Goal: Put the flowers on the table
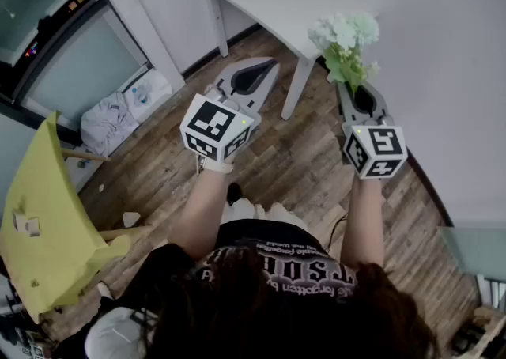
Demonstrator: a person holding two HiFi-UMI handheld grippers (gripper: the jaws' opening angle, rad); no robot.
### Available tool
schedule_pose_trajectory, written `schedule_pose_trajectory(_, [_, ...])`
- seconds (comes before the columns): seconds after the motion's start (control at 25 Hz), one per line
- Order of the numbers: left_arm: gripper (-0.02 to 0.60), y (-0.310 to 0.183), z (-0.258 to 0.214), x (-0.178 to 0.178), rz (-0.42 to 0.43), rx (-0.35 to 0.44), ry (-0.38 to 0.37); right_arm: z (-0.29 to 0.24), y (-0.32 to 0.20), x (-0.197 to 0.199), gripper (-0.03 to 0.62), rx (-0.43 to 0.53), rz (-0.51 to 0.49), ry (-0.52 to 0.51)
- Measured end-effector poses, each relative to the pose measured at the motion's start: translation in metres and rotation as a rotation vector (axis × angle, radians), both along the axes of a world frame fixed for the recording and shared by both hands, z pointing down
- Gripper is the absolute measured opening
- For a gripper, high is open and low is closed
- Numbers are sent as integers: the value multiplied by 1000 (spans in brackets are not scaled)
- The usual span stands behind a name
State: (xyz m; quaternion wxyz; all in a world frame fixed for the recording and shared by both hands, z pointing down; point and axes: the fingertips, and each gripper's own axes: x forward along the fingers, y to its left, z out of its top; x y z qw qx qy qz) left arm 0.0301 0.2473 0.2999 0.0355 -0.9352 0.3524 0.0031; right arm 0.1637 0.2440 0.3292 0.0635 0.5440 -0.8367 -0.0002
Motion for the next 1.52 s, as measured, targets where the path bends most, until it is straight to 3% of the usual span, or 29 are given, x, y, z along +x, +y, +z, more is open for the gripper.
schedule_pose_trajectory(0.8, [3, 13, 13, 2, -17, -27, -15, 14, 9, 9, 74, -37, -21, 30])
schedule_pose_trajectory(1.52, [3, -54, 26, -23, -19, -40, 4, 27, -52, 1, 74, -61, 21, 36])
